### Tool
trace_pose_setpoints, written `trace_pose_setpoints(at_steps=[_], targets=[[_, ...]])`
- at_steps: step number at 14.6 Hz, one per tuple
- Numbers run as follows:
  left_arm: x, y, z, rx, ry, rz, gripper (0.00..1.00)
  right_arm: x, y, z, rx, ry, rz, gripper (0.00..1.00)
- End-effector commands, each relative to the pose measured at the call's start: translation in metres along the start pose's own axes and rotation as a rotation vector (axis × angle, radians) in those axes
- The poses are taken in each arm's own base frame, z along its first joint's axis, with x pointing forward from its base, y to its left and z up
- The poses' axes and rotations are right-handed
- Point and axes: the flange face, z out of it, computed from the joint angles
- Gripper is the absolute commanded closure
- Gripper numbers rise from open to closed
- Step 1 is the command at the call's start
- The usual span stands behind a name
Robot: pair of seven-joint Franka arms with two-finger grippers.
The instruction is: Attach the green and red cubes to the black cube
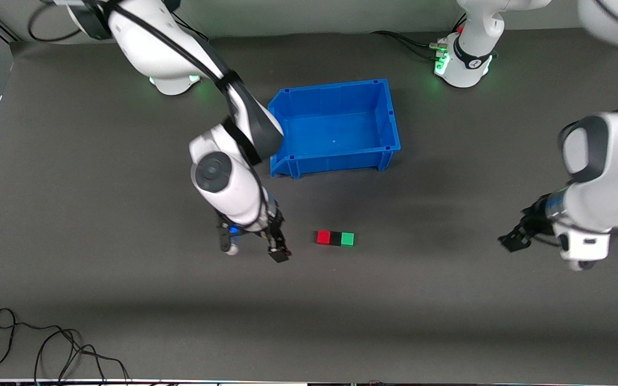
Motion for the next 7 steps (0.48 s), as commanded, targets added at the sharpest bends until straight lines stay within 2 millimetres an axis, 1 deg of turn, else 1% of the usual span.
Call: trace_pose_setpoints(at_steps=[1,4,5,6,7], targets=[[-0.021,-0.035,-0.036,0.003,0.005,0.278,0.00,0.038,0.021,-0.067,-0.096,0.037,-0.183,0.00],[-0.032,-0.042,-0.071,0.008,0.043,0.526,0.00,0.091,0.043,-0.134,-0.118,0.041,-0.358,0.00],[-0.033,-0.042,-0.080,0.003,0.058,0.559,0.00,0.113,0.053,-0.154,-0.109,0.047,-0.415,0.00],[-0.032,-0.042,-0.086,0.006,0.062,0.567,0.00,0.141,0.066,-0.172,-0.106,0.058,-0.459,0.00],[-0.032,-0.043,-0.092,0.011,0.065,0.573,0.00,0.160,0.078,-0.186,-0.106,0.070,-0.513,0.00]])
